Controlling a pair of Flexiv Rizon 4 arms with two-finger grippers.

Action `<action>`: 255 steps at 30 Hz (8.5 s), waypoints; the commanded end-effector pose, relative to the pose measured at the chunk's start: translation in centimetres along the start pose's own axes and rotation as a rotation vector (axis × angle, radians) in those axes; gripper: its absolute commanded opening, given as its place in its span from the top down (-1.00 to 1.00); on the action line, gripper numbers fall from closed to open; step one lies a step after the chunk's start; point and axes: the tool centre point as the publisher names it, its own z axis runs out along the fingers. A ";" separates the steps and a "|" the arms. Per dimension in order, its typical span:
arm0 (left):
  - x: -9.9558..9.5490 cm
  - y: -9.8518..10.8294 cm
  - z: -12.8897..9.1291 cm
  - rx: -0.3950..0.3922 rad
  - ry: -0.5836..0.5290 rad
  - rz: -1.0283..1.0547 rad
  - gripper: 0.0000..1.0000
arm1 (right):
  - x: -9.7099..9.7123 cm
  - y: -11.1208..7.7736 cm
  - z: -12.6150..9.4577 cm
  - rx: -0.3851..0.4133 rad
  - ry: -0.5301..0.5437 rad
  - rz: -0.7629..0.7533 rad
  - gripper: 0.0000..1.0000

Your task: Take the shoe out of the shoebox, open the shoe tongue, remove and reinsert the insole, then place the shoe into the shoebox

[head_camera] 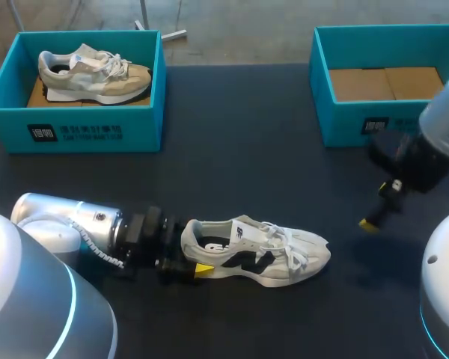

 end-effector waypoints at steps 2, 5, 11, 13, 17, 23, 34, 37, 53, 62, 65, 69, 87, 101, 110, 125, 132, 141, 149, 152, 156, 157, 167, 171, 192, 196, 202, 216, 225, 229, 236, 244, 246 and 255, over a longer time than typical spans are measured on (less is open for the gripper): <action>0.0 0.2 0.1 -0.001 -0.003 0.000 1.00 | 2.2 2.9 0.8 0.099 -0.200 0.531 -1.00; 0.0 0.2 0.1 -0.001 -0.003 0.000 1.00 | 3.6 3.2 0.4 0.047 -0.304 0.622 -1.00; 0.0 0.2 0.1 -0.001 -0.003 0.000 1.00 | 4.0 3.2 0.2 0.042 -0.359 0.604 -1.00; 0.0 0.2 0.1 -0.001 -0.003 0.000 1.00 | 4.0 3.2 0.2 0.042 -0.359 0.604 -1.00; 0.0 0.2 0.1 -0.001 -0.003 0.000 1.00 | 4.0 3.2 0.2 0.042 -0.359 0.604 -1.00; 0.0 0.2 0.1 -0.001 -0.003 0.000 1.00 | 5.8 6.4 2.5 0.158 -0.445 0.713 -1.00; 0.0 0.2 0.1 -0.001 -0.003 0.000 1.00 | 9.9 12.6 5.0 0.239 -0.556 0.776 -1.00; 0.0 0.2 0.1 -0.001 -0.003 0.000 1.00 | 10.5 13.5 5.5 0.263 -0.610 0.841 -1.00; 0.0 0.2 0.1 -0.001 -0.003 0.000 1.00 | 11.6 13.5 6.7 0.153 -0.612 0.989 -1.00; 0.0 0.2 0.1 -0.001 -0.003 0.000 1.00 | 14.9 16.7 6.9 0.196 -0.746 1.086 -1.00; 0.0 0.2 0.1 -0.001 -0.003 0.000 1.00 | 15.5 17.1 7.2 0.223 -0.771 1.093 -1.00; 0.0 0.2 0.1 -0.001 -0.003 0.000 1.00 | 15.8 17.2 8.1 0.255 -0.798 1.088 -1.00; 0.0 0.2 0.1 -0.001 -0.003 0.000 1.00 | 14.7 16.8 11.9 0.304 -0.882 1.128 -1.00; 0.0 0.2 0.1 -0.001 -0.003 0.000 1.00 | 12.9 14.7 12.8 0.284 -0.900 1.204 -1.00; 0.0 0.2 0.1 -0.001 -0.003 0.000 1.00 | 11.7 14.3 13.4 0.247 -0.888 1.255 -1.00; 0.0 0.2 0.1 -0.001 -0.003 0.000 1.00 | 12.8 12.7 11.9 0.177 -0.857 1.342 -1.00; 0.0 0.2 0.1 -0.001 -0.003 0.000 1.00 | 12.7 12.7 11.7 0.173 -0.824 1.350 -1.00; 0.0 0.2 0.1 -0.001 -0.003 0.000 1.00 | 12.0 12.2 10.0 0.198 -0.779 1.365 -1.00; 0.0 0.2 0.1 -0.001 -0.003 0.000 1.00 | 12.2 11.4 9.5 0.206 -0.706 1.377 -1.00; 0.0 0.2 0.1 -0.001 -0.003 0.000 1.00 | 12.4 11.3 9.6 0.209 -0.698 1.371 -0.91; 0.0 0.2 0.1 -0.001 -0.003 0.000 1.00 | 12.8 11.5 9.3 0.214 -0.706 1.360 -0.94; 0.0 0.2 0.1 -0.001 -0.003 0.000 1.00 | 12.9 11.5 9.2 0.213 -0.707 1.358 -0.91; 0.0 0.2 0.1 -0.001 -0.003 0.000 1.00 | 13.4 12.1 8.8 0.211 -0.707 1.330 -0.12; 0.0 0.2 0.1 -0.001 -0.003 0.000 1.00 | 13.8 12.6 8.9 0.210 -0.702 1.313 0.01; 0.0 0.2 0.1 -0.001 -0.003 0.000 1.00 | 15.1 13.5 9.1 0.178 -0.664 1.286 0.34; 0.0 0.2 0.1 -0.001 -0.003 0.000 1.00 | 14.9 13.3 9.3 0.179 -0.657 1.293 0.36; 0.0 0.2 0.1 -0.001 -0.003 0.000 1.00 | 14.7 13.3 9.2 0.181 -0.655 1.301 0.42; 0.0 0.2 0.1 -0.001 -0.003 0.000 1.00 | 14.2 11.3 8.6 0.105 -0.586 1.324 1.00; 0.0 0.2 0.1 -0.001 -0.003 0.000 1.00 | 12.9 7.8 6.8 -0.083 -0.452 1.337 1.00; 0.0 0.2 0.1 -0.001 -0.003 0.000 1.00 | 12.1 7.0 6.9 -0.160 -0.372 1.328 1.00; 0.0 0.2 0.1 -0.001 -0.003 0.000 1.00 | 10.4 6.8 7.3 -0.210 -0.300 1.338 1.00; 0.0 0.2 0.1 -0.001 -0.003 0.000 1.00 | 8.7 6.9 7.3 -0.217 -0.247 1.342 1.00; 0.0 0.2 0.1 -0.001 -0.003 0.000 1.00 | 8.3 6.7 7.5 -0.208 -0.229 1.340 1.00; 0.0 0.2 0.1 -0.001 -0.003 0.000 1.00 | 7.3 6.0 9.2 -0.168 -0.180 1.183 1.00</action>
